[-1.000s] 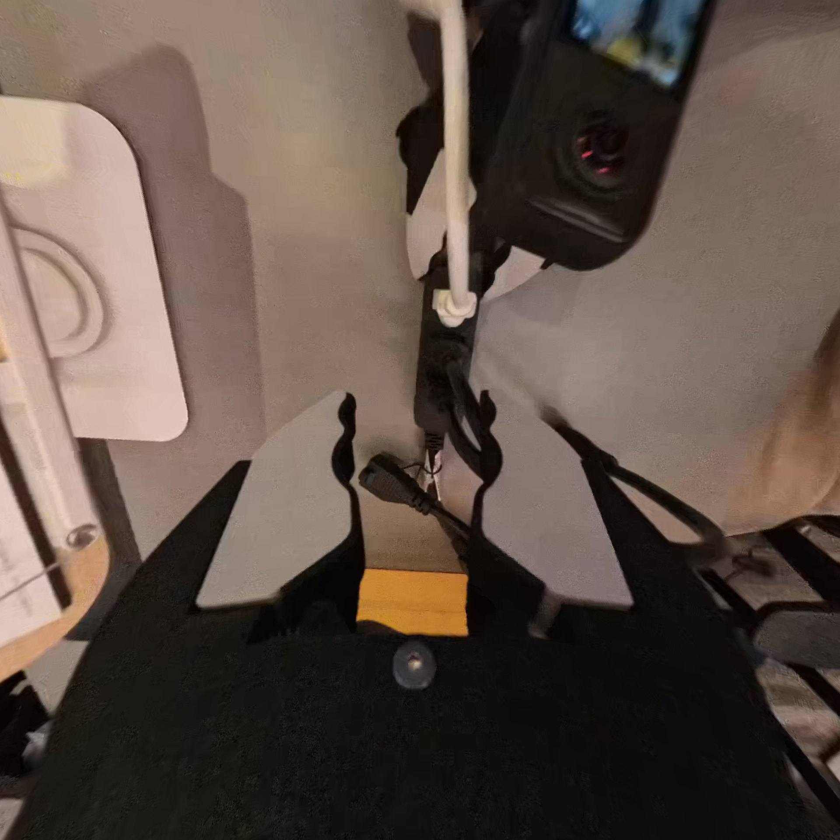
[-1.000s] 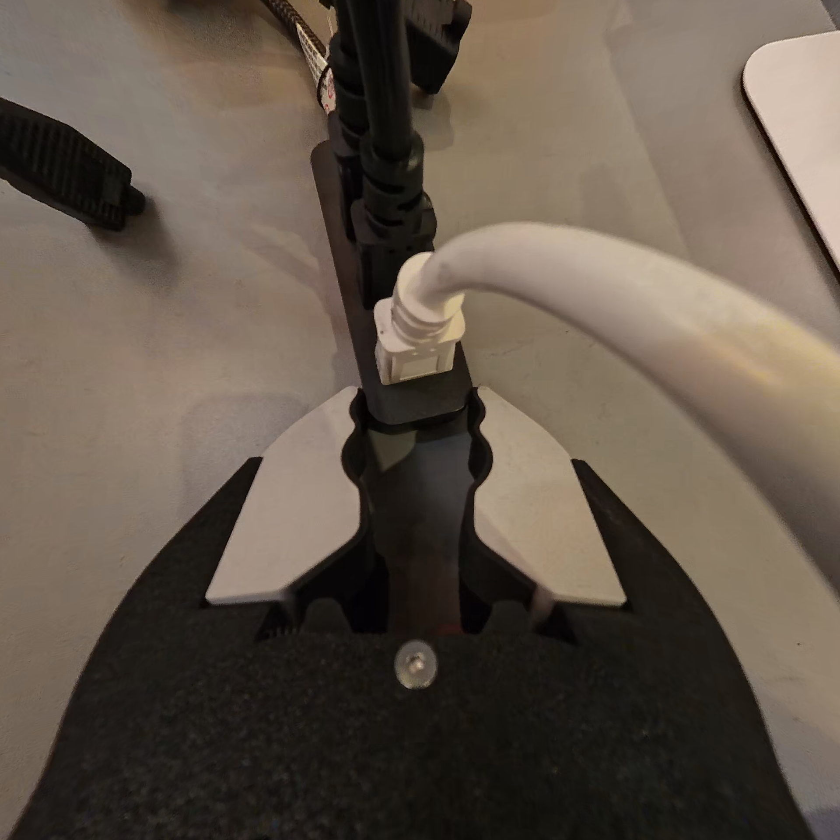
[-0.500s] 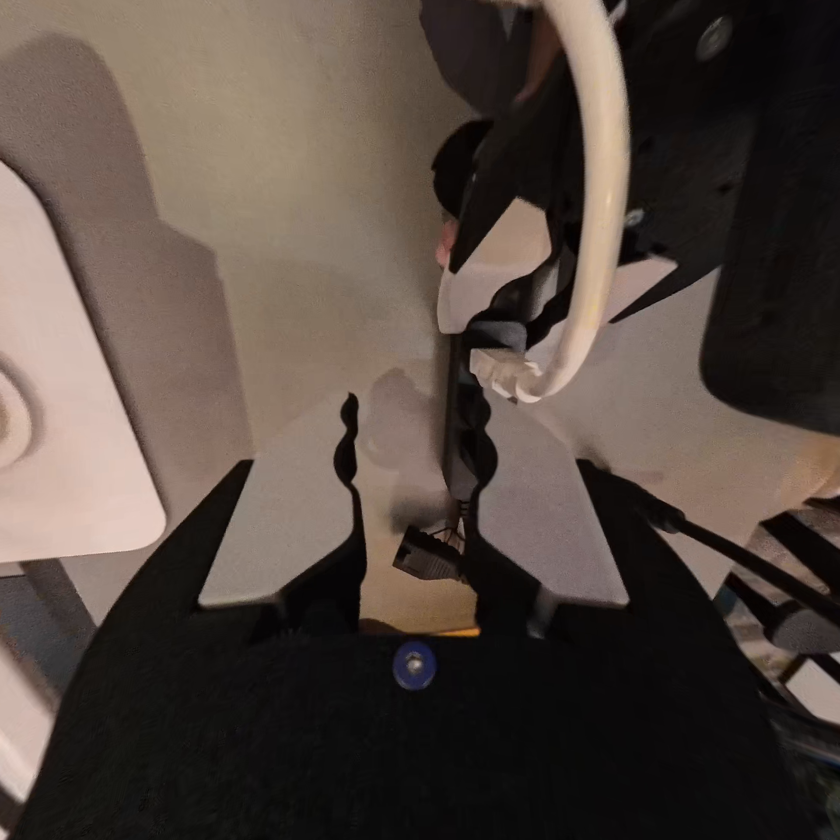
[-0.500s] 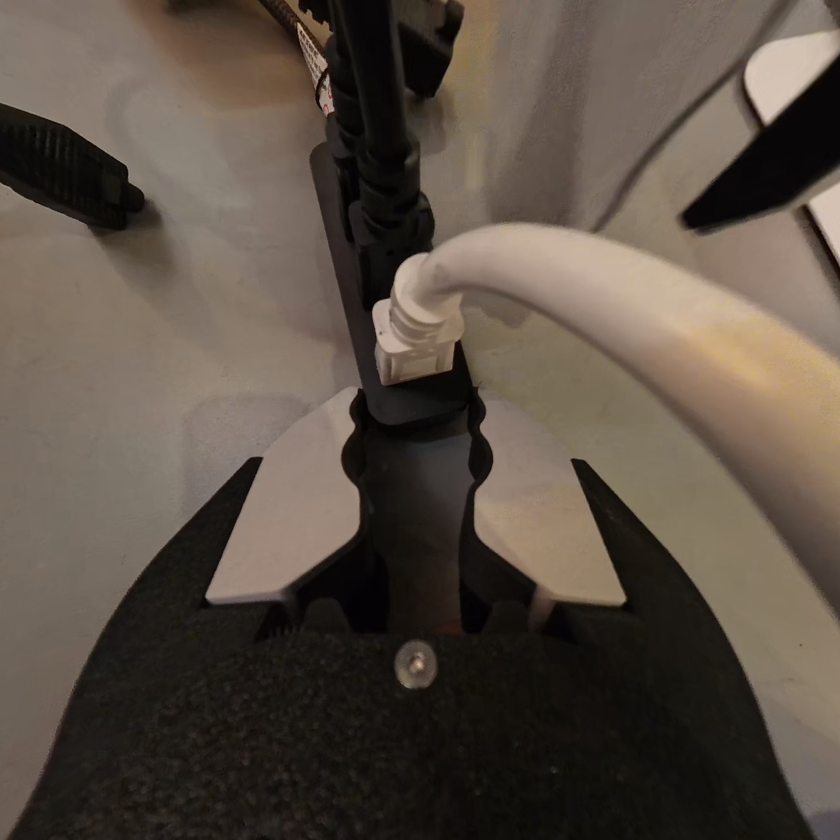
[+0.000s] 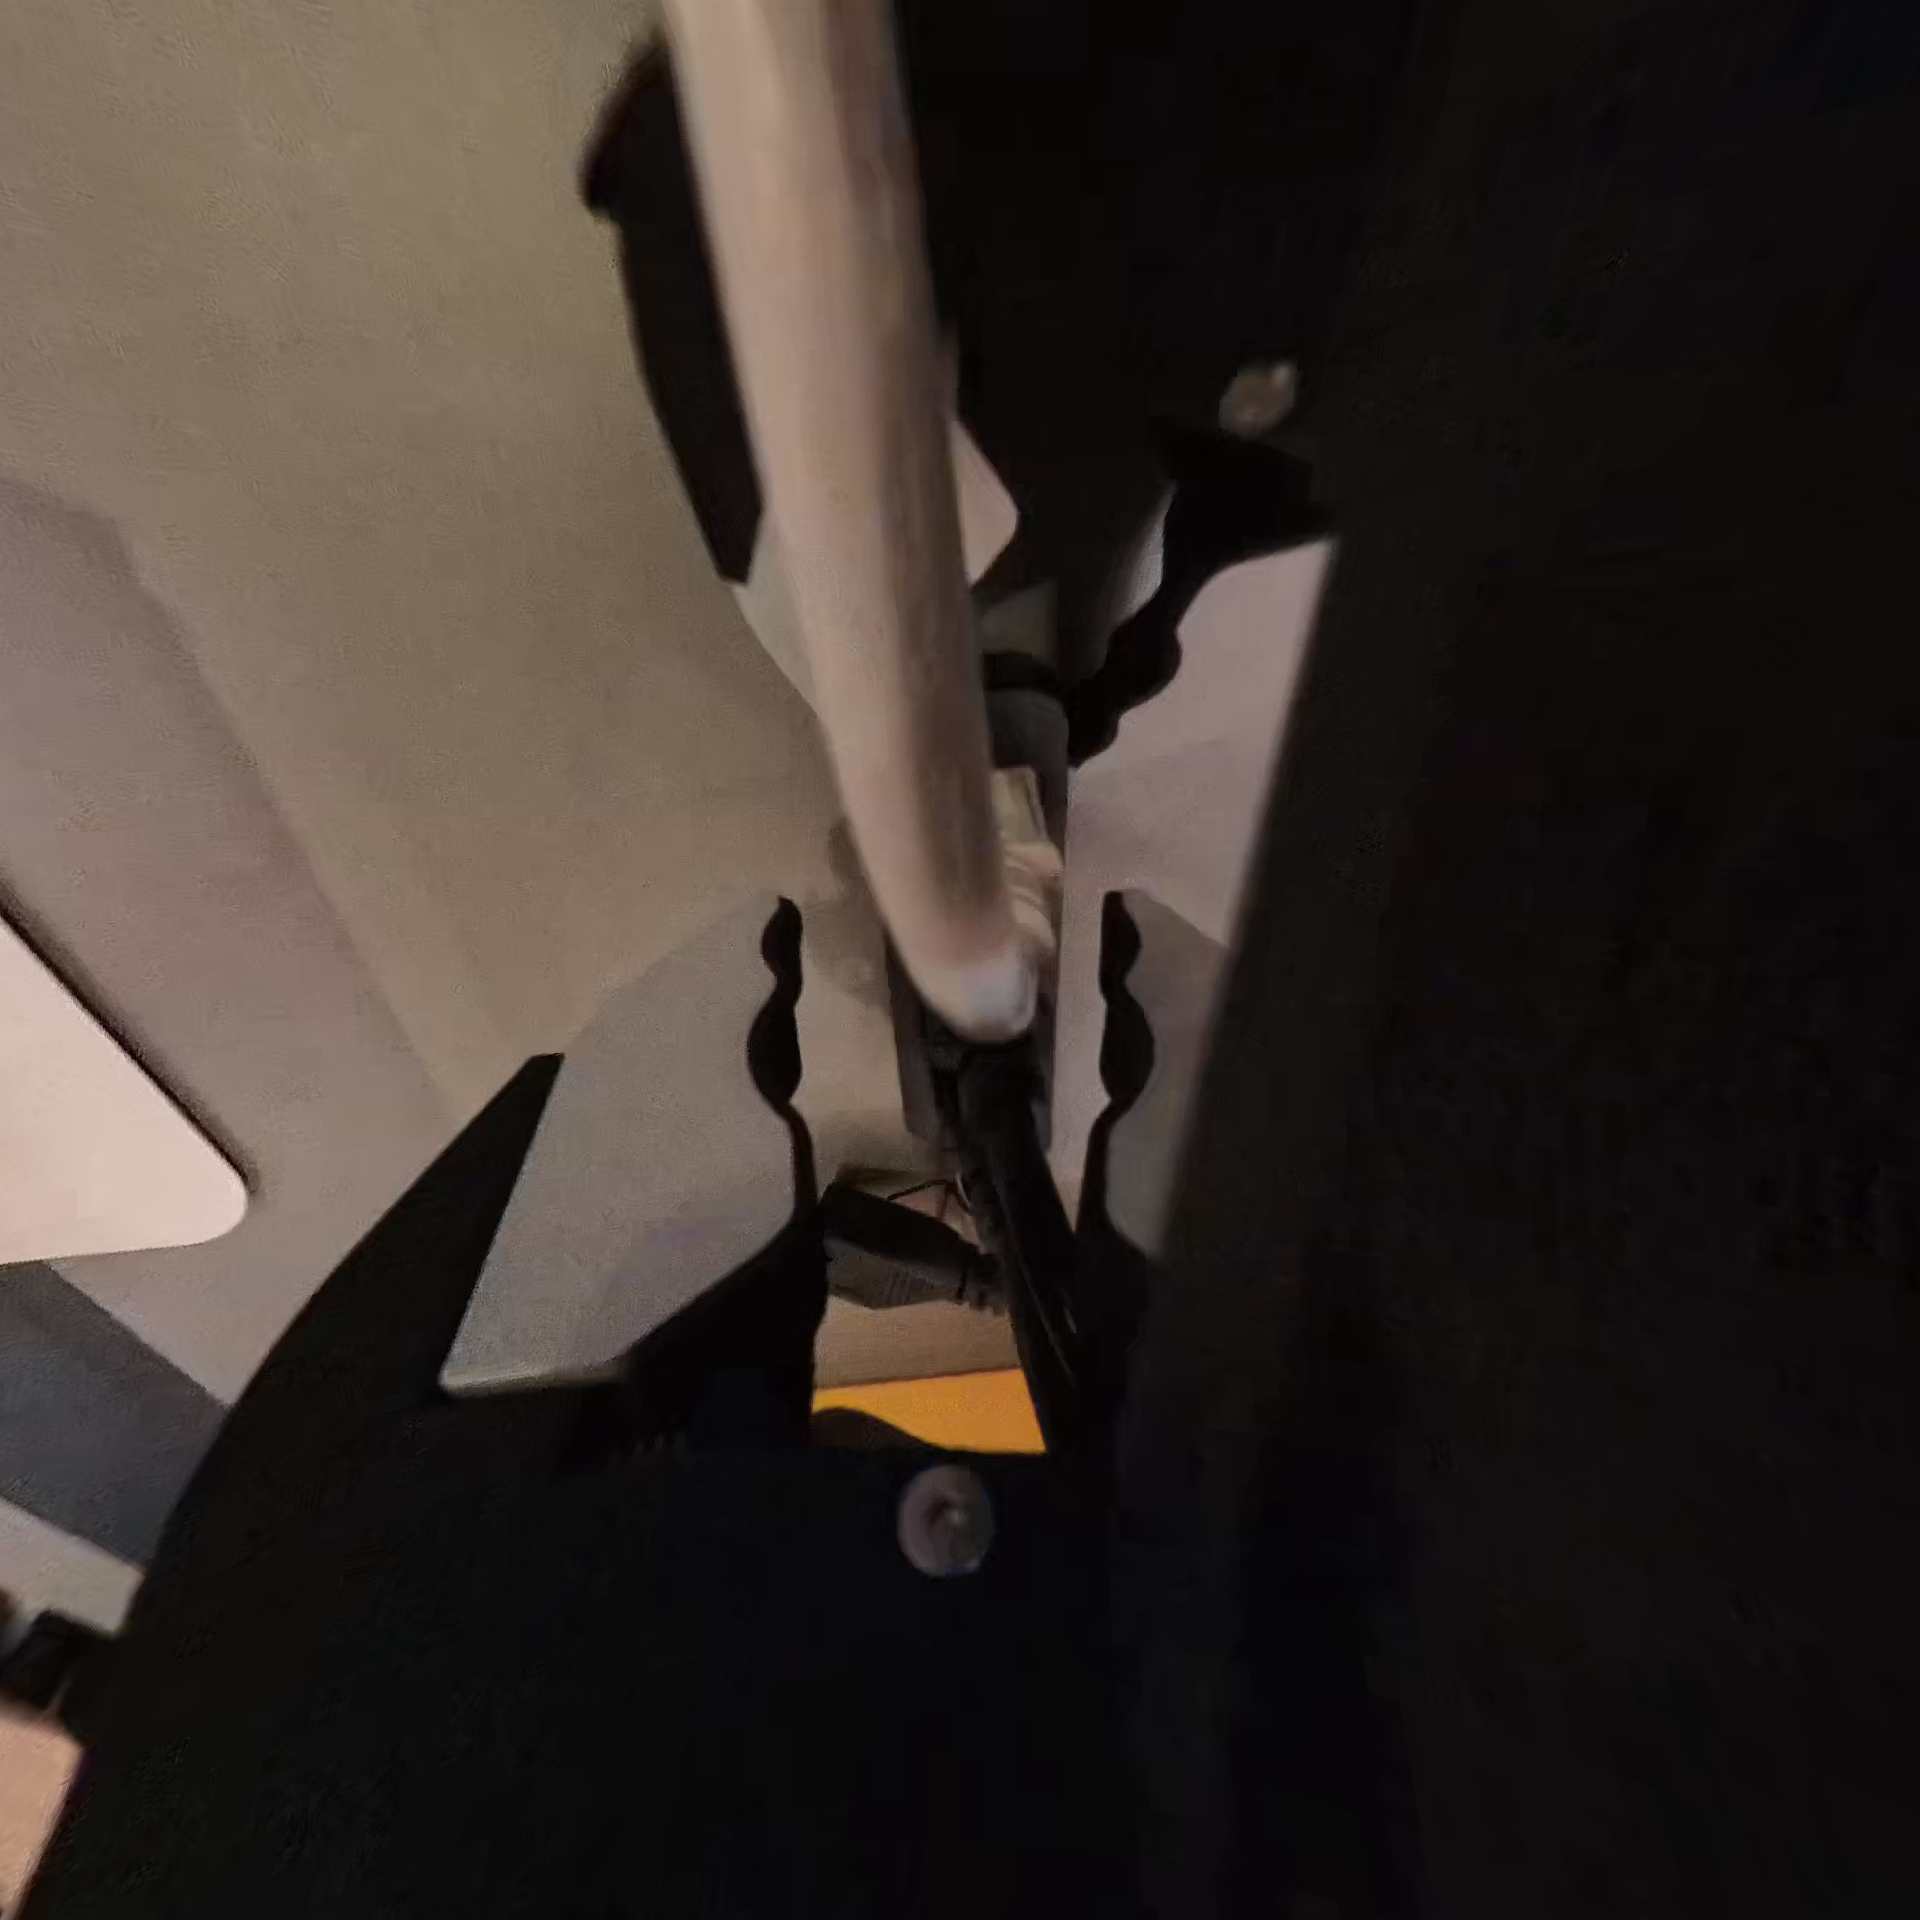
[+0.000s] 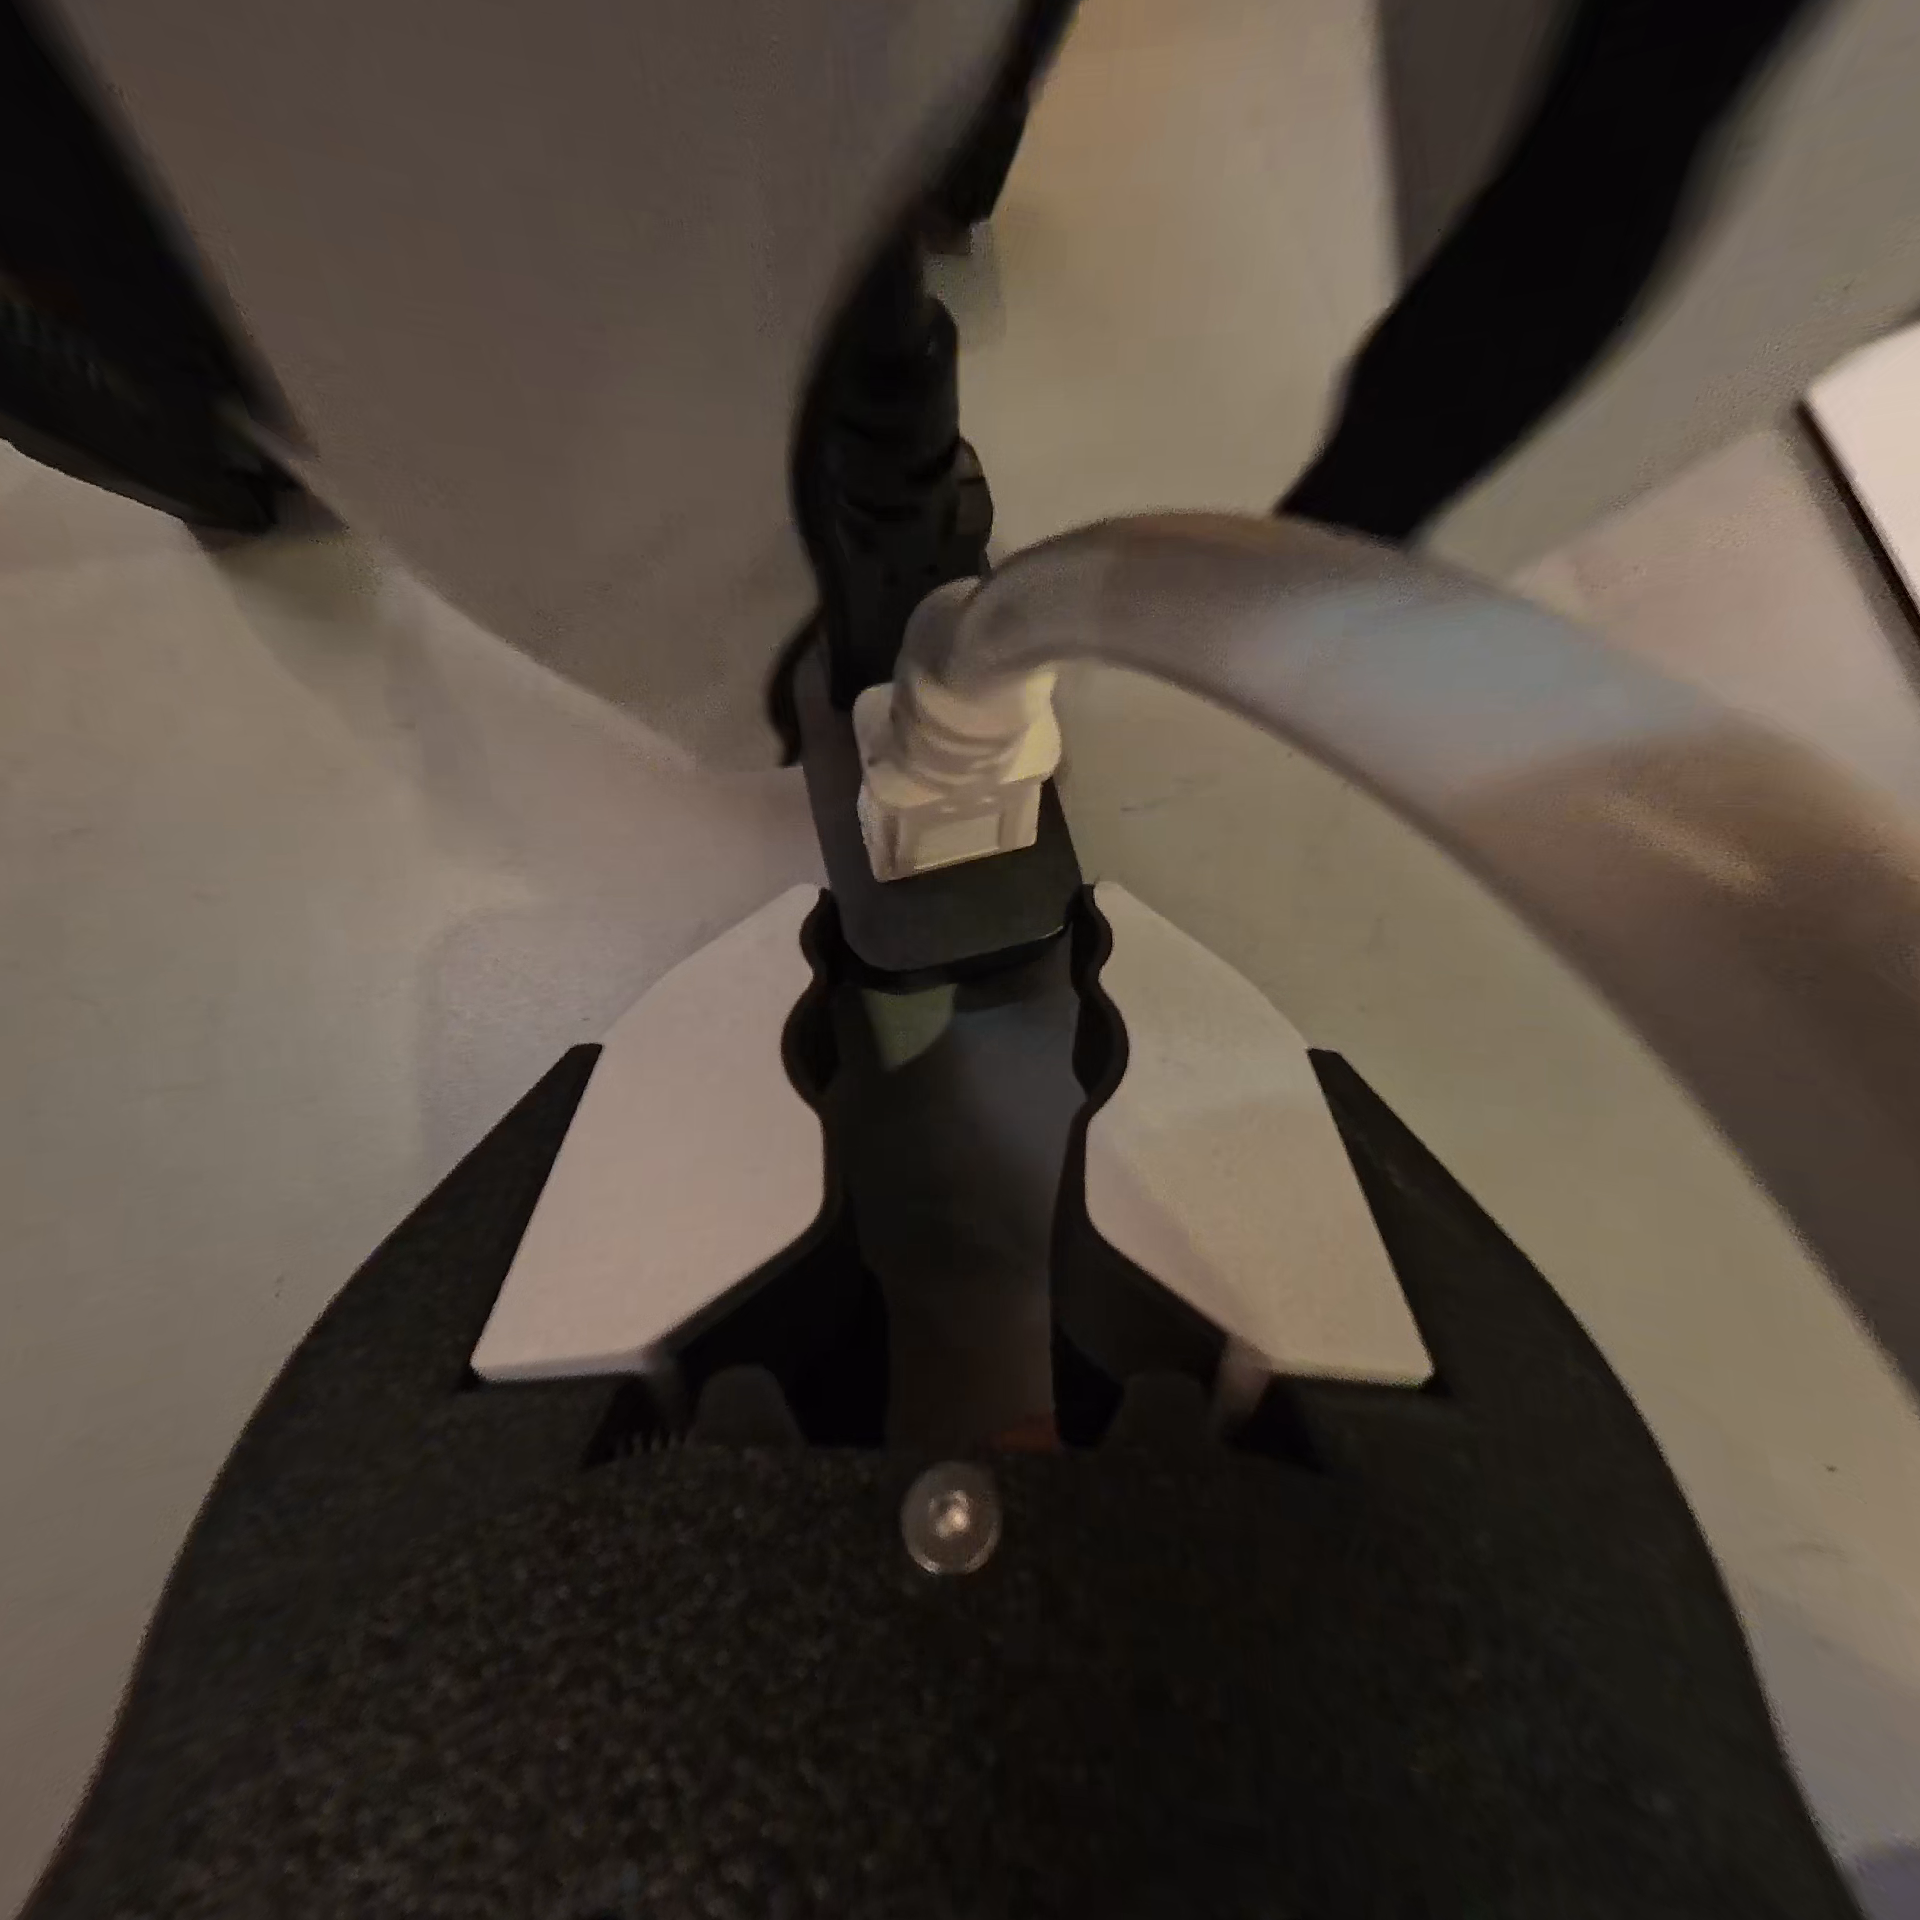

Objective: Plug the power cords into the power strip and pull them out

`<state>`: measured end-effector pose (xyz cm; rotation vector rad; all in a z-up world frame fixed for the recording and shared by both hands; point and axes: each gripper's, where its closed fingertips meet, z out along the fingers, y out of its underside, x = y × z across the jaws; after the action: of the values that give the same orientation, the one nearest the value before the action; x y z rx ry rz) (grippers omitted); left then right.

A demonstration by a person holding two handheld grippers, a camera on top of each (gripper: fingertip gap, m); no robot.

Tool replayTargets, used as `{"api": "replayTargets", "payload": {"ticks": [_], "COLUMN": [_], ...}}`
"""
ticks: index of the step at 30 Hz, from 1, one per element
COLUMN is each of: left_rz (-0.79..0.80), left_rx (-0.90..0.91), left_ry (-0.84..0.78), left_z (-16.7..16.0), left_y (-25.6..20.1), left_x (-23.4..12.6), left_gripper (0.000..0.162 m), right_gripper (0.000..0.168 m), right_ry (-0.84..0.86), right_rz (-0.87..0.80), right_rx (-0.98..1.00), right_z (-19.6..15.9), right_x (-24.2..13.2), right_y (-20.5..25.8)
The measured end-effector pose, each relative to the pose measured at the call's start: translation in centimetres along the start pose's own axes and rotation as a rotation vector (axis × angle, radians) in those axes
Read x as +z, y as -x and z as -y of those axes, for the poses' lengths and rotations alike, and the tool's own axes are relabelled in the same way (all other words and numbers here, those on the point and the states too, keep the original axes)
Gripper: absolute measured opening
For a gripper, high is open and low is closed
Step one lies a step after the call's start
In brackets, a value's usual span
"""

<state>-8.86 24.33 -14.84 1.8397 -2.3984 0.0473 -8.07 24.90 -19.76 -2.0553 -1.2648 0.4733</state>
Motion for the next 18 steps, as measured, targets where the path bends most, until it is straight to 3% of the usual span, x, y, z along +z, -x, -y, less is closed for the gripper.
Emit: {"api": "replayTargets", "payload": {"ticks": [5,12,18], "left_rz": [0.032,0.055,-0.073], "left_rx": [-0.051,-0.026,0.022], "left_ry": [-0.072,-0.113,-0.202], "left_z": [0.3,0.2,-0.2], "left_y": [-0.2,-0.6,-0.6], "left_x": [1.9,1.3,0.7], "left_gripper": [0.036,0.029,0.026], "right_gripper": [0.042,0.042,0.041], "right_ry": [-0.003,-0.005,-0.100], "right_rz": [-0.002,-0.022,-0.101], "right_rx": [-0.007,-0.005,-0.155], "right_z": [0.2,0.3,1.3], "right_x": [-0.1,-0.3,-1.4], "right_y": [0.1,-0.1,0.4]}}
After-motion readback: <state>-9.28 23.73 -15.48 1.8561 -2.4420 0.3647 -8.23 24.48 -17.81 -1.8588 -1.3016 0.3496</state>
